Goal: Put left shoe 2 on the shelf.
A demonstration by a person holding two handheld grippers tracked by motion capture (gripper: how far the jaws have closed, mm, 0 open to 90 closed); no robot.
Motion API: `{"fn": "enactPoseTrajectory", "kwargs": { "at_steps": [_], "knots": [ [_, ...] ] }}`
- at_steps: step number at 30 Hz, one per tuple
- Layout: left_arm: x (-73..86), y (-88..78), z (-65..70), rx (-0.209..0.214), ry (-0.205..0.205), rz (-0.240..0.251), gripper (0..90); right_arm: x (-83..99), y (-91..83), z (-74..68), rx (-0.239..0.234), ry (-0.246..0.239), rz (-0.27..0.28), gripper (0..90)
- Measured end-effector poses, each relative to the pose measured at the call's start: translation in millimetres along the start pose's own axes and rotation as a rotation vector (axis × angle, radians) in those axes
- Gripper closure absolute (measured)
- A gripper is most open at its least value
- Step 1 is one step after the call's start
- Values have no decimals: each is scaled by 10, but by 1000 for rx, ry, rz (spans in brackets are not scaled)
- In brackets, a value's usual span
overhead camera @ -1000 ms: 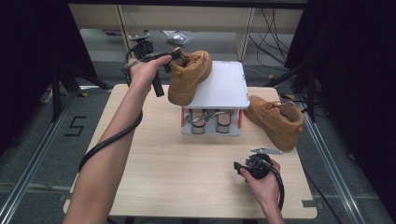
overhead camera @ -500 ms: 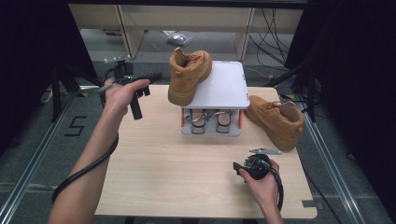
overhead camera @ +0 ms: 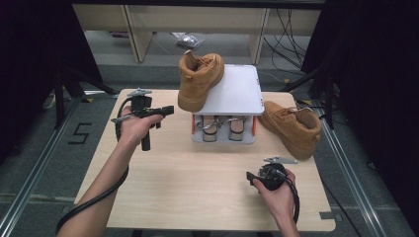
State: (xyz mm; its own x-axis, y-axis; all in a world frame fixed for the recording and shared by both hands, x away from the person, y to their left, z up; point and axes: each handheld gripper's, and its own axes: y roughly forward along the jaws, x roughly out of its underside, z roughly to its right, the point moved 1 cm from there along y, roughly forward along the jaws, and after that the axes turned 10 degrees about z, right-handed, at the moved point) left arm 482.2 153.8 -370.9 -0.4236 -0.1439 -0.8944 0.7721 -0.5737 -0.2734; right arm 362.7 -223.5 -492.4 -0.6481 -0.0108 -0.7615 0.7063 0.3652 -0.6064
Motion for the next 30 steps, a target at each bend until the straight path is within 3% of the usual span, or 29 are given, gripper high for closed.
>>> {"fn": "enactPoseTrajectory", "kwargs": {
  "at_steps": [5, 7, 9, 10, 11, 14, 17, 18, 21, 30],
  "knots": [
    [41, 105, 58, -1, 9, -15, 895, 1, -6, -10, 12, 22, -2, 437],
    [49, 134, 78, -12, 28, -28, 895, 9, -6, 7, 2, 6, 9, 437],
    [61, 170, 93, -1, 15, -33, 895, -2, -25, 2, 6, 21, -14, 437],
    [66, 182, 96, 5, 14, -32, 895, -1, -20, 30, 7, -16, -2, 437],
    [68, 189, 102, 1, 9, -34, 895, 0, -16, 18, 6, 7, -3, 437],
    [58, 189, 103, 0, 10, -39, 896, 1, -20, 41, 7, -20, 1, 437],
    [55, 189, 108, -1, 9, -39, 897, 1, -16, 35, 5, -10, 5, 438],
    [56, 190, 110, -2, 9, -39, 897, 2, -33, 9, 11, 22, -14, 437],
    [53, 191, 112, -2, 5, -38, 897, -2, -20, 33, 5, -12, 5, 437],
    [58, 247, 182, 18, 6, -59, 898, -3, -16, 21, 19, 13, 4, 438]
  ]
}}
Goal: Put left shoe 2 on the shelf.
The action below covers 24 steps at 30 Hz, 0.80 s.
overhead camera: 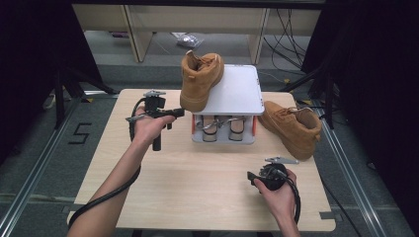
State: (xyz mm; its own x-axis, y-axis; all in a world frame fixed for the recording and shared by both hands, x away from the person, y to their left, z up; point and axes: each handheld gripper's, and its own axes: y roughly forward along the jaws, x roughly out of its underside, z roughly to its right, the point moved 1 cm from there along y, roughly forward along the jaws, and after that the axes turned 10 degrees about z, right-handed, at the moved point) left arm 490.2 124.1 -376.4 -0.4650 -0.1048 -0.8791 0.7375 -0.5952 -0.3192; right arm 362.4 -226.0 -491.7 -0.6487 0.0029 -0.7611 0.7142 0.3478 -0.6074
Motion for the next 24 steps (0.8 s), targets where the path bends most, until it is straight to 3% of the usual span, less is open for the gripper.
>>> {"fn": "enactPoseTrajectory", "kwargs": {
  "at_steps": [2, 4, 11, 14, 24],
  "knots": [
    [3, 27, 21, 5, -1, -4, 898, -6, 4, 42, -3, -52, 15, 438],
    [7, 50, 42, 5, -2, -9, 898, -5, 1, 51, -16, -61, 20, 437],
    [-26, 88, 86, 1, -5, -19, 898, -9, -1, 50, -28, -44, 20, 437],
    [-34, 112, 125, 9, 3, -24, 898, -7, 2, 41, -2, -54, 13, 438],
    [-26, 214, 207, 23, 3, -46, 898, -9, -9, 49, -23, -41, 14, 437]
  ]
}}
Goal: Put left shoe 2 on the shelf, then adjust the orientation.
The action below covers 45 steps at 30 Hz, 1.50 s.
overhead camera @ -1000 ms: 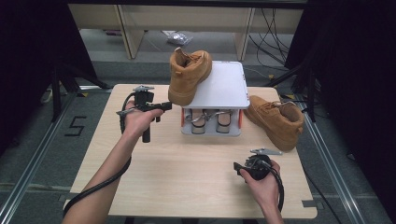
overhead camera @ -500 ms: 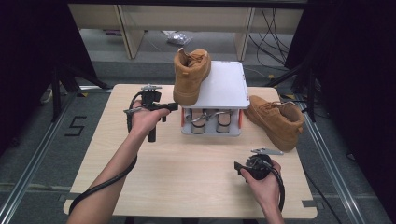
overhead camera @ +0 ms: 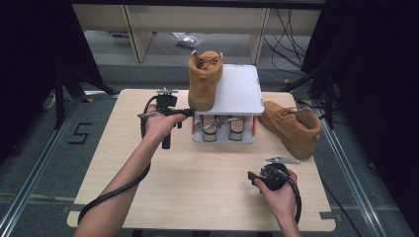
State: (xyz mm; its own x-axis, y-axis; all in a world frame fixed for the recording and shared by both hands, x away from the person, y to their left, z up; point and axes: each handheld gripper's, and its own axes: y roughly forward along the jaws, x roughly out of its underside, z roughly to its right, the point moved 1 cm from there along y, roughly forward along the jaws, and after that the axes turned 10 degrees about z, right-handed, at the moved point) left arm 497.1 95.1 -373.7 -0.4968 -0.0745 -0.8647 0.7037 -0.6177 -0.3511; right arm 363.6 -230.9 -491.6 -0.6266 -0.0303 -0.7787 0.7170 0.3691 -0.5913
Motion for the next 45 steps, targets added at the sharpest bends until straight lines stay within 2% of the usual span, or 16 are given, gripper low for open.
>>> {"fn": "enactPoseTrajectory", "kwargs": {
  "at_steps": [11, 14, 16, 18, 19, 20, 21, 24, 25, 29, 30, 31, 35, 37, 39, 45],
  "knots": [
    [17, 60, 34, 10, -4, -6, 897, -10, -33, -11, 20, 39, -17, 437],
    [31, 52, 24, 15, 14, -7, 897, -9, -24, 7, 13, 17, -4, 437],
    [50, 43, 16, 20, 10, 26, 889, -17, -33, 19, 8, -5, 7, 437],
    [53, -14, -2, 22, 22, 47, 861, -22, -47, -11, 28, 52, -3, 437],
    [53, -64, -13, 19, 38, 62, 850, -28, -44, 38, 5, 2, 19, 437],
    [54, -97, -18, 16, 45, 67, 828, -34, -58, 5, 7, 51, 17, 437],
    [57, -143, -33, 15, 50, 78, 810, -37, -67, 24, 21, 34, 13, 437],
    [85, -298, -99, -22, 64, 110, 734, -55, -87, 56, 23, 48, 20, 436],
    [101, -345, -124, -39, 65, 121, 716, -49, -61, 117, 15, -12, 51, 437],
    [185, -464, -248, -72, 74, 138, 624, -65, -97, 113, 31, 63, 33, 437],
    [204, -476, -264, -77, 75, 136, 602, -56, -103, 152, 31, 26, 39, 437],
    [228, -494, -284, -84, 76, 132, 587, -61, -100, 145, 30, 53, 40, 437],
    [316, -544, -349, -100, 74, 131, 530, -69, -131, 210, 31, 5, 59, 448],
    [351, -563, -375, -109, 75, 123, 497, -81, -149, 156, 27, 82, 52, 452],
    [379, -592, -393, -124, 88, 120, 460, -94, -161, 191, 36, 33, 58, 452],
    [438, -683, -456, -133, 68, 134, 456, -123, -163, 171, 32, 31, 90, 464]
  ]
}}
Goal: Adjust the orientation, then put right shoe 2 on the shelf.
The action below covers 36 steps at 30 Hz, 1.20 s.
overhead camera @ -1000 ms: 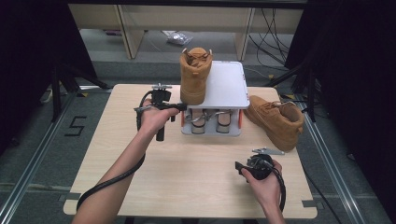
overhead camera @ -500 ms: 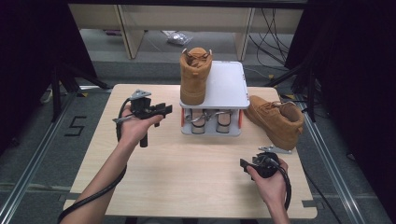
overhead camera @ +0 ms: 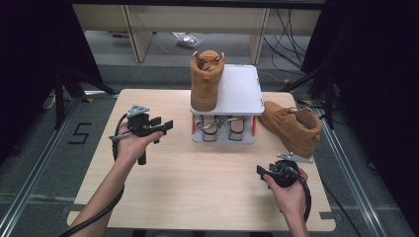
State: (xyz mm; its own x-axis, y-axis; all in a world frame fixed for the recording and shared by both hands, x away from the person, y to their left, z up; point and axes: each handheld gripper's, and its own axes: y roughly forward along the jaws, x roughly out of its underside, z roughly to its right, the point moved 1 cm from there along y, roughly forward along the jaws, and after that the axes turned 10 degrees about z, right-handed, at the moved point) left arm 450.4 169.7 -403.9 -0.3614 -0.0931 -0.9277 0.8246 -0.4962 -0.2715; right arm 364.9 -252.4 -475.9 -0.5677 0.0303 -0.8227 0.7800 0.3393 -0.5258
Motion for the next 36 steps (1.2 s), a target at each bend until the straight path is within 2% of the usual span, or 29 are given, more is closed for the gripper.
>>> {"fn": "enactPoseTrajectory", "kwargs": {
  "at_steps": [1, 4, 5, 6, 8, 9, 12, 15, 16, 18, 20, 25, 26, 27, 29, 30, 31, 33, 34, 35, 36],
  "knots": [
    [12, -8, -15, 1, -1, 0, 457, -15, -6, -11, 4, 9, -4, 462],
    [73, -50, -67, -14, -17, 2, 457, -34, -15, -11, 16, -3, -13, 470],
    [101, -66, -88, -17, -16, 3, 457, -41, -29, -14, 15, 8, -19, 475],
    [131, -84, -104, -22, -19, 3, 458, -40, -25, -30, 17, 44, -17, 477],
    [195, -122, -152, -30, -24, 1, 457, -61, -43, -5, 26, 45, -17, 500],
    [237, -146, -186, -35, -25, -2, 455, -82, -50, 44, 1, 21, -10, 516],
    [332, -211, -258, -55, -38, 2, 452, -139, -85, 113, 24, 35, -16, 558],
    [425, -279, -307, -69, -42, -2, 446, -224, -136, 173, 54, 70, -14, 585],
    [473, -305, -322, -73, -49, 2, 444, -262, -167, 213, 52, 66, -20, 589],
    [543, -339, -345, -78, -50, -7, 443, -340, -199, 247, 83, 101, -38, 594],
    [620, -368, -364, -85, -53, -12, 442, -402, -239, 336, 75, 77, -23, 599],
    [760, -449, -418, -99, -73, -10, 442, -581, -317, 505, 125, 73, -22, 605],
    [771, -462, -424, -99, -75, -11, 442, -630, -334, 546, 126, 63, -18, 608],
    [784, -478, -430, -100, -76, -6, 442, -655, -358, 543, 139, 91, -26, 610],
    [803, -506, -434, -105, -72, -11, 442, -736, -383, 615, 144, 64, -20, 611],
    [805, -517, -434, -101, -72, -10, 442, -769, -406, 629, 153, 80, -34, 612],
    [805, -525, -434, -98, -76, -5, 441, -811, -434, 617, 168, 119, -49, 614],
    [802, -543, -431, -102, -73, -3, 440, -880, -457, 670, 161, 90, -35, 621],
    [804, -544, -430, -101, -73, -3, 439, -907, -473, 665, 175, 118, -41, 624],
    [807, -542, -430, -100, -74, -4, 439, -938, -486, 703, 159, 102, -32, 629],
    [812, -539, -429, -99, -75, -6, 439, -967, -497, 715, 170, 114, -33, 633]
  ]
}}
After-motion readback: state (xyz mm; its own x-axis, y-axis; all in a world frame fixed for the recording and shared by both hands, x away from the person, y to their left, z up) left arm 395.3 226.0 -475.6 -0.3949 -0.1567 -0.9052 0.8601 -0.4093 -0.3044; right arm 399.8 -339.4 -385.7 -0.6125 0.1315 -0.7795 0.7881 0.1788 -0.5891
